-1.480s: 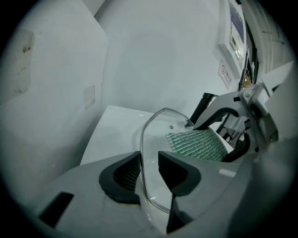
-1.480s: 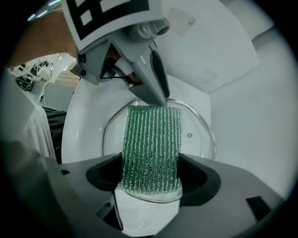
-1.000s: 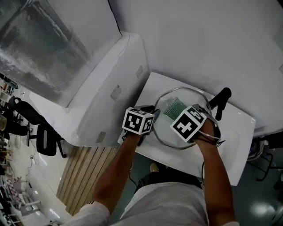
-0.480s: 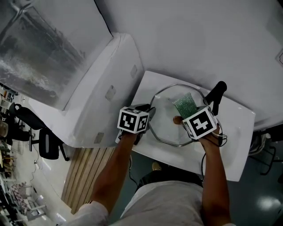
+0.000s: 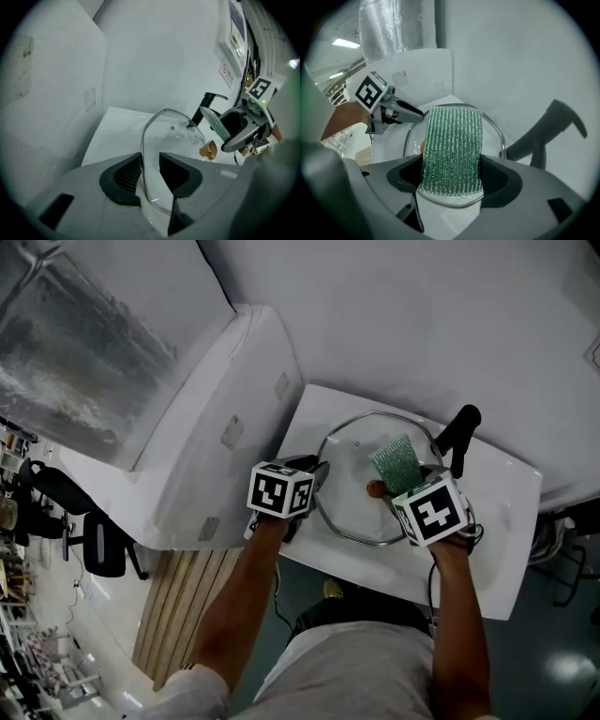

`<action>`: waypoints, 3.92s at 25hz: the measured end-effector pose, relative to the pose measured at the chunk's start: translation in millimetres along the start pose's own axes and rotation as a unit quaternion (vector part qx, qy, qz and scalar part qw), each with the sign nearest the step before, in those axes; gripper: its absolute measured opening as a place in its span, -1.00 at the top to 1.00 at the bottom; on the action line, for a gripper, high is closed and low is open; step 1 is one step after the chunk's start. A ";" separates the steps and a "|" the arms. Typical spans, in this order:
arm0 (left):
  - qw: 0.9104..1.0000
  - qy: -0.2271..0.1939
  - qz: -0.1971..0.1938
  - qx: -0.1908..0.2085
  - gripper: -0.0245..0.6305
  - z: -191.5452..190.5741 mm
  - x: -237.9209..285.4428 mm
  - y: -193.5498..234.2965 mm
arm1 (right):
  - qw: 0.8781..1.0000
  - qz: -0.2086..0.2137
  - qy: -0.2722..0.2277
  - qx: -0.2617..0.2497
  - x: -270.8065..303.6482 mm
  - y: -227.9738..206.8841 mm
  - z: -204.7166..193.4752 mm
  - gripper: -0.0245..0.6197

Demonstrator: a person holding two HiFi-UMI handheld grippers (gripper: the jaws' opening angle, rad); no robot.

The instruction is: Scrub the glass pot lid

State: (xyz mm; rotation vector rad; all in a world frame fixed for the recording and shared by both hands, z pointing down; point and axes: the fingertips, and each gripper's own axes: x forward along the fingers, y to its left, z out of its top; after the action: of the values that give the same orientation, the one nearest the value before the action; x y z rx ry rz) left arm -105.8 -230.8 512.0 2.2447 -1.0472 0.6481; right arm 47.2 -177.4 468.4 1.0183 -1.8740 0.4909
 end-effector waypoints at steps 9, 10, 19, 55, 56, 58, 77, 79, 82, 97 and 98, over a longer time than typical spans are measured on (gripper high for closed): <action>1.000 -0.001 -0.002 -0.001 0.52 0.4 -0.3 0.8 | 0.948 -0.109 0.000 -0.300 -0.8 67.3 7.2 -0.16; 1.000 -0.002 -0.002 -0.001 0.52 0.3 -0.1 0.8 | 0.939 -0.113 0.002 -0.326 4.5 74.3 3.9 -0.16; 1.000 -0.004 0.001 0.000 0.52 0.2 -0.2 -0.1 | 0.867 -0.168 0.026 -0.468 34.6 88.3 -17.8 -0.16; 0.999 0.000 0.032 -0.012 0.52 -0.7 -0.1 1.3 | 0.990 0.044 -0.127 0.046 19.4 -38.3 -91.7 -0.16; 0.999 -0.001 0.032 -0.012 0.52 -0.9 0.0 1.3 | 0.990 0.043 -0.128 0.039 17.1 -35.9 -91.3 -0.16; 0.999 -0.002 0.034 -0.014 0.52 -1.7 -0.2 1.6 | 0.991 0.035 -0.126 0.004 9.3 -26.6 -89.0 -0.16; 0.998 -0.014 0.046 -0.028 0.52 -1.9 -1.4 2.2 | 0.869 -0.076 0.014 -0.489 17.9 72.5 -94.7 -0.16; 0.998 -0.014 0.046 -0.029 0.52 -1.7 -1.6 2.5 | 0.862 -0.076 0.027 -0.500 25.5 76.3 -96.7 -0.16; 0.998 -0.014 0.046 -0.030 0.52 -1.9 -1.9 2.7 | 0.857 -0.072 0.043 -0.508 37.3 79.6 -100.3 -0.16; 0.998 -0.014 0.047 -0.026 0.52 -1.6 -2.2 2.4 | 0.889 -0.057 0.039 -0.453 37.7 27.1 -126.0 -0.16; 0.998 -0.014 0.047 -0.026 0.52 -1.7 -2.0 2.4 | 0.892 -0.055 0.035 -0.448 36.4 22.2 -127.3 -0.16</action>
State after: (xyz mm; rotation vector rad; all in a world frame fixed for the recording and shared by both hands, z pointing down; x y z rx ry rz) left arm -109.3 -229.9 512.7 2.1757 -1.1751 0.6236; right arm 88.4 -93.9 565.1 0.4542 -1.6688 -0.3980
